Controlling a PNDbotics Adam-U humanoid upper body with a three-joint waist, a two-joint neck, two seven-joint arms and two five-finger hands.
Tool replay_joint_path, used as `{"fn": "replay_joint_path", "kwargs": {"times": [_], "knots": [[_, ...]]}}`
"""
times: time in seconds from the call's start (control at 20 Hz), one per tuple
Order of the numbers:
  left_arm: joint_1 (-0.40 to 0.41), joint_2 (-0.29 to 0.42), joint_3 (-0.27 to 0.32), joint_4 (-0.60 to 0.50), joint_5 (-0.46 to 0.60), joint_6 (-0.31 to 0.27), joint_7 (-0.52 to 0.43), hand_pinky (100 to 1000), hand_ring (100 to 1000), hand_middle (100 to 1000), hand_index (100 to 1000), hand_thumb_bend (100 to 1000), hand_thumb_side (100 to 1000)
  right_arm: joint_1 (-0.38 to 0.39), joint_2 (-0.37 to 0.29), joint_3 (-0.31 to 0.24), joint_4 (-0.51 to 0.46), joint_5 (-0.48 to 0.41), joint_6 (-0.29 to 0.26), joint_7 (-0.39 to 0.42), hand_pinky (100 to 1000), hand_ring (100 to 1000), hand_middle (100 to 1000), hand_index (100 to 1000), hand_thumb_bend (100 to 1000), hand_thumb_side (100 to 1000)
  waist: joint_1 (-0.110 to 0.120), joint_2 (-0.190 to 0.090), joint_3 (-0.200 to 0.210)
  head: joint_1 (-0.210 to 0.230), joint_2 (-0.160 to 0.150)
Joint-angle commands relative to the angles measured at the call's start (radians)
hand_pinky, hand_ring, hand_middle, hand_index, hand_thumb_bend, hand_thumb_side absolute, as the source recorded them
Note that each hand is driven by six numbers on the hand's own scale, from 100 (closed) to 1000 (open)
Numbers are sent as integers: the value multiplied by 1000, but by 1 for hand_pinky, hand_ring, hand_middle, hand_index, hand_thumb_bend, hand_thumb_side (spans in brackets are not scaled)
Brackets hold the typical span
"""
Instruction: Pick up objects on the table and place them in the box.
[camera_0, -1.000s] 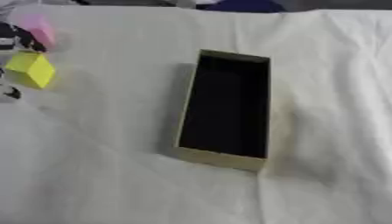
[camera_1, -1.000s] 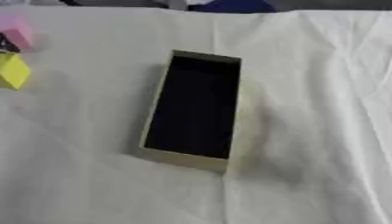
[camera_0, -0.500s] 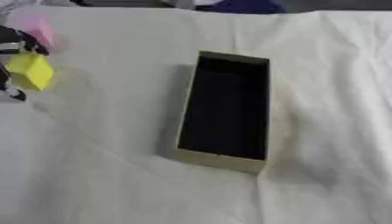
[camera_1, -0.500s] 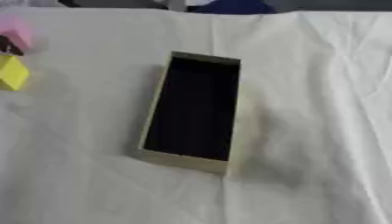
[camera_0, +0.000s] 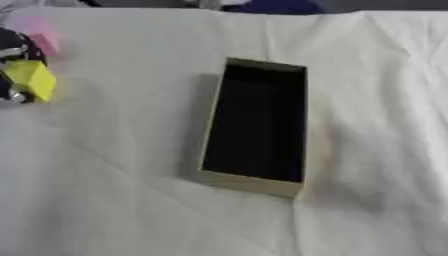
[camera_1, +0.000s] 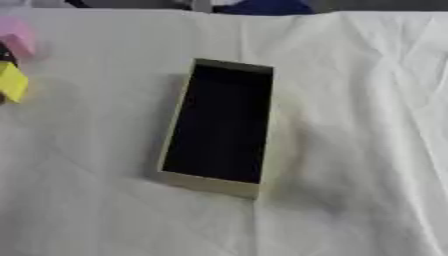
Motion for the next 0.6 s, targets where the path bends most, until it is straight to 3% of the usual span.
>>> {"fn": "replay_joint_path", "kwargs": {"times": [0.05,0.6], "knots": [[-16,23,11,-15,-4,-1,45,453,579,528,651,396,100,-3,-12,-3,-17,0,1,2,825,803,571,827,100,814,2,-16,0,-5,-4],[-27,46,-31,-184,123,-52,29,435,567,516,643,339,100,3,-23,-10,-17,2,-4,-6,825,802,572,827,100,804,4,-27,8,-27,11]]}}
